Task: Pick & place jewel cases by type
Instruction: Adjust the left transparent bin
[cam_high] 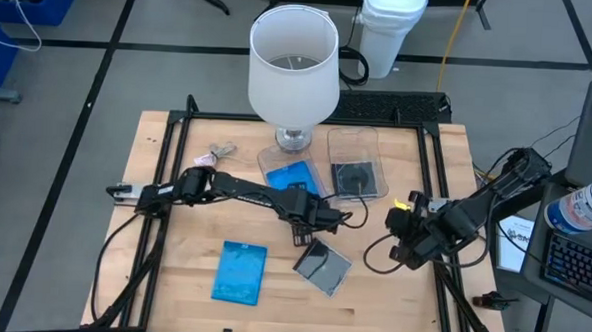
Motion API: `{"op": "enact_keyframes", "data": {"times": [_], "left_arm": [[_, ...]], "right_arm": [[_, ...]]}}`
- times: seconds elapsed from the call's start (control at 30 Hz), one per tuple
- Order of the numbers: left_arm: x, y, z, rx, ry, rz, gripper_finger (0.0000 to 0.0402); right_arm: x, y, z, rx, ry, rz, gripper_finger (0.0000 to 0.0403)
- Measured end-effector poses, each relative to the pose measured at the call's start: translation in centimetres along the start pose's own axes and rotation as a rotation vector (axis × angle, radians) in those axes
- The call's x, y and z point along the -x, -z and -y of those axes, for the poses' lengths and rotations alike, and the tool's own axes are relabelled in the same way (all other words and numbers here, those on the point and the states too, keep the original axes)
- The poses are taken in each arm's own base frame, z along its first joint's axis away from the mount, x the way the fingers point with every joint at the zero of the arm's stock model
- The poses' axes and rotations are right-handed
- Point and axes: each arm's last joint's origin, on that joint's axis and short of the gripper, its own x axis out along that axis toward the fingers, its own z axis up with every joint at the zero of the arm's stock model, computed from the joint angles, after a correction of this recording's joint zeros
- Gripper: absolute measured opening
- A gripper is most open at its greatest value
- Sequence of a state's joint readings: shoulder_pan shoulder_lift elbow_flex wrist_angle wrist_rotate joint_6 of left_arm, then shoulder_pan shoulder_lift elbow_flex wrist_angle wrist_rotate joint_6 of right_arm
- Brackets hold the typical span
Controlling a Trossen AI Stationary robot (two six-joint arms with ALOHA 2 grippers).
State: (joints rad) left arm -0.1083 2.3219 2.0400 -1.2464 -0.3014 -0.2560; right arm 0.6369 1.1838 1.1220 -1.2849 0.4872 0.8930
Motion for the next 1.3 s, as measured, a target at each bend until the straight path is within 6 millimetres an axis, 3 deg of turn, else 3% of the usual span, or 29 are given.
{"op": "enact_keyframes", "data": {"times": [0.33, 0.43, 0.67, 0.83, 1.07, 1.3], "left_arm": [[0.3, 1.4, 0.8, -0.027, 0.022, -0.121, 0.0048], [0.6, 1.9, 1.3, -0.041, 0.012, -0.15, 0.0011], [1.2, 3.0, 2.5, -0.101, -0.036, -0.198, 0.003], [1.4, 3.2, 3.1, -0.1, -0.019, -0.198, 0.0008], [1.5, 3.6, 3.2, -0.121, -0.017, -0.232, 0.0024], [1.5, 3.5, 3.2, -0.141, 0.022, -0.242, 0.0009]], "right_arm": [[-0.9, 0.0, -0.8, 0.033, -0.061, 0.027, 0.0], [-1.0, -0.3, -0.9, 0.024, -0.078, 0.042, 0.0], [-1.1, -1.1, -1.3, 0.027, -0.156, 0.066, 0.0], [-1.2, -1.6, -1.5, 0.016, -0.203, 0.075, 0.0], [-1.0, -1.9, -1.8, 0.012, -0.259, 0.094, 0.0], [-0.9, -2.3, -2.2, 0.01, -0.316, 0.119, 0.0]]}}
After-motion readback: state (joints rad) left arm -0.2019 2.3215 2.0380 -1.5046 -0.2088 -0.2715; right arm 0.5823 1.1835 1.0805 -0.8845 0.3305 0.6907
